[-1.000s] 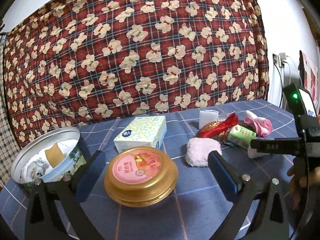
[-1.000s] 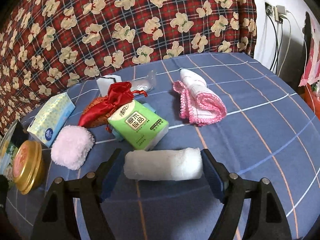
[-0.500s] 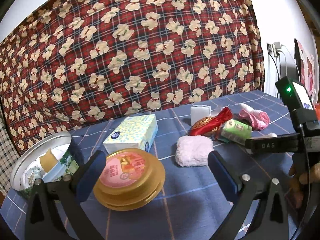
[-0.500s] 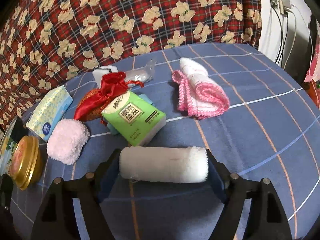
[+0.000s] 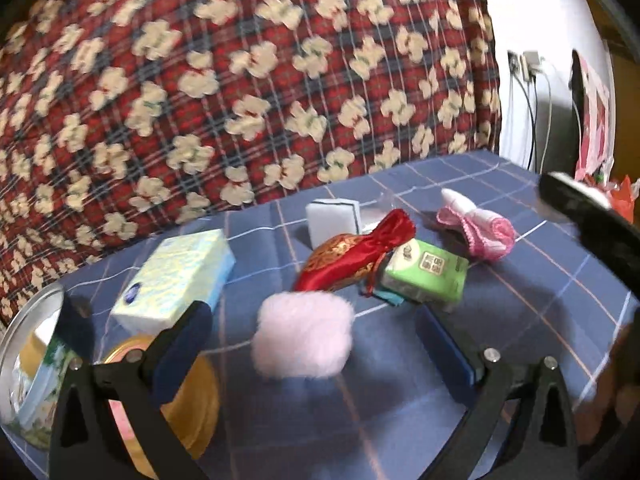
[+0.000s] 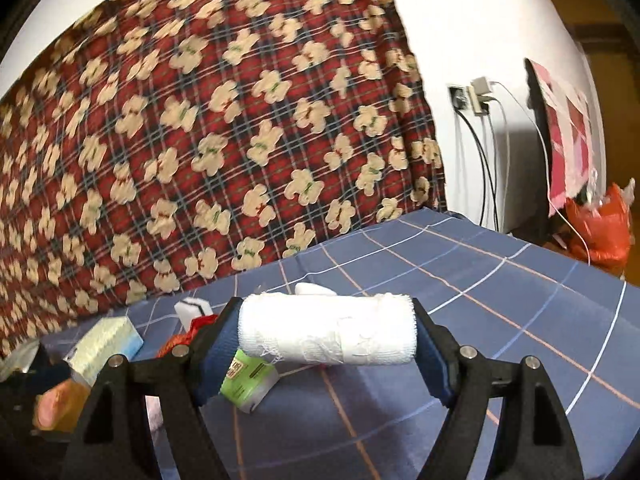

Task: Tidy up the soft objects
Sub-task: 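Grasp the white rolled towel with the right gripper while the left grasps the pink puff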

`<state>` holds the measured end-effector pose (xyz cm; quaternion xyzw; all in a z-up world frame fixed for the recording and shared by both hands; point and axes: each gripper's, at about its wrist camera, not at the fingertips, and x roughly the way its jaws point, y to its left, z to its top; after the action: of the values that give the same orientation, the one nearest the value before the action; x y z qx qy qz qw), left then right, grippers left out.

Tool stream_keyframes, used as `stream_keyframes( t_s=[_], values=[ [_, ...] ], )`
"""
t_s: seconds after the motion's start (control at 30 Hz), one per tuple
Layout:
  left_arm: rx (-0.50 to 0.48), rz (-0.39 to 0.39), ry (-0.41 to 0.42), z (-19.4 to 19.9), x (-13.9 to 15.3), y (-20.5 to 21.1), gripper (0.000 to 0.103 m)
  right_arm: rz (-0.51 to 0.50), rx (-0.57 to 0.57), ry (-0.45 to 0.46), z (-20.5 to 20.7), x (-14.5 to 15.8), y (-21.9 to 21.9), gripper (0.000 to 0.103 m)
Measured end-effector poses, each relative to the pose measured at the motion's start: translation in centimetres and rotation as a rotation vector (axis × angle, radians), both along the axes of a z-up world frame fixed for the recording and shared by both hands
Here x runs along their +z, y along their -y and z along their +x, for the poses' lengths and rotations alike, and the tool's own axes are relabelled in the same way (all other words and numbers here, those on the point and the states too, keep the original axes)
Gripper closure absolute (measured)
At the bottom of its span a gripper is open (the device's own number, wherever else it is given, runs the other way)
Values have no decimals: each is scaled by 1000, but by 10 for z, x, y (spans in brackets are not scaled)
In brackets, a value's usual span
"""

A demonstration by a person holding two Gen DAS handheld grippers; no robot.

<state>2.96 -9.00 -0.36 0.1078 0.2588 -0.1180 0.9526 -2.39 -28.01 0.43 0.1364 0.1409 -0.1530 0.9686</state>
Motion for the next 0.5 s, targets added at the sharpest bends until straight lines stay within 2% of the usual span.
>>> stream_keyframes(
  t_s=[0.1, 0.2, 0.5],
  values=[
    [7, 53, -40, 22, -7, 20, 2, 11, 2, 4, 1, 2, 1, 23],
    [32, 70, -99, 40, -18, 28, 4, 6, 12, 3, 1, 2, 0, 23],
    [118, 24, -241, 73, -36, 21, 7, 15, 33, -3, 3, 1, 0, 23]
  ],
)
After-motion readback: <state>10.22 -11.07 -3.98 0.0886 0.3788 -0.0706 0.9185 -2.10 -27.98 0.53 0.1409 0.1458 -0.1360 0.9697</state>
